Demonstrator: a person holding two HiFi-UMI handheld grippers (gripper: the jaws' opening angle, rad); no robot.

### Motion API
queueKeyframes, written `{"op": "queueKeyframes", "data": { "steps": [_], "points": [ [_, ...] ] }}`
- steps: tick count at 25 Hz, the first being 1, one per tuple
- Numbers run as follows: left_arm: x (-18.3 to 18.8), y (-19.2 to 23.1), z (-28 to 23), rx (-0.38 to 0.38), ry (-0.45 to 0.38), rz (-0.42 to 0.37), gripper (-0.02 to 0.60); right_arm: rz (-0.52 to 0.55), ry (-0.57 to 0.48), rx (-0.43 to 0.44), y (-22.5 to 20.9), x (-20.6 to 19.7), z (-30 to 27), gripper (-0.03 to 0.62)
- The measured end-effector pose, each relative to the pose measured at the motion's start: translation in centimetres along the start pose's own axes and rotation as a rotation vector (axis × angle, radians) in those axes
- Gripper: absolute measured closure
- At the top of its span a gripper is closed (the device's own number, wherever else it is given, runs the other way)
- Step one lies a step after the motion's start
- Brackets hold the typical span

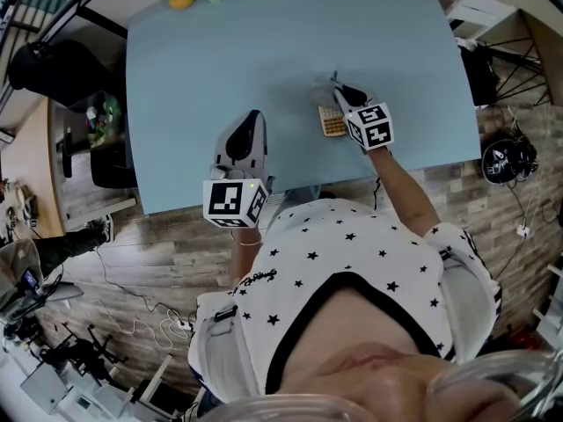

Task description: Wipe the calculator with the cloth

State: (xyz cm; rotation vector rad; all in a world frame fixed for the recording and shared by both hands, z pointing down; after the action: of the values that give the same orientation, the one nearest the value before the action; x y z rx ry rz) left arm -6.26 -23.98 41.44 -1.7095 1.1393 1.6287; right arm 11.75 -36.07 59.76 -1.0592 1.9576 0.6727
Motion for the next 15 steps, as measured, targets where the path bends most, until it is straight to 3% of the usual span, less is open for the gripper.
{"op": "queueKeyframes", "data": {
  "steps": [8, 15],
  "points": [
    [-0.2, 0.0, 0.9, 0.028, -0.004, 0.015, 0.551, 0.109, 0.026, 0.146, 5.8, -1.3, 0.2, 0.563],
    [-0.6, 0.5, 1.5, 0.040, 0.000, 0.027, 0.551, 0.128, 0.042, 0.139, 6.0, -2.6, -0.1, 0.563]
  ]
}}
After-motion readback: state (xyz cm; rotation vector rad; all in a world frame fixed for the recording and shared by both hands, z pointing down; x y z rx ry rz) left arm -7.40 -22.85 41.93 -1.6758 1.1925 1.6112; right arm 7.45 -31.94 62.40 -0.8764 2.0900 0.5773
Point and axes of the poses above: the fingertips, and each gripper's own axes: z backward along the fingers, y to its left, x out of its top, the point moved 2 cm from there along z, backward along the fingers, and after that the axes turned 15 degrees about -x, right-handed, at the moved point
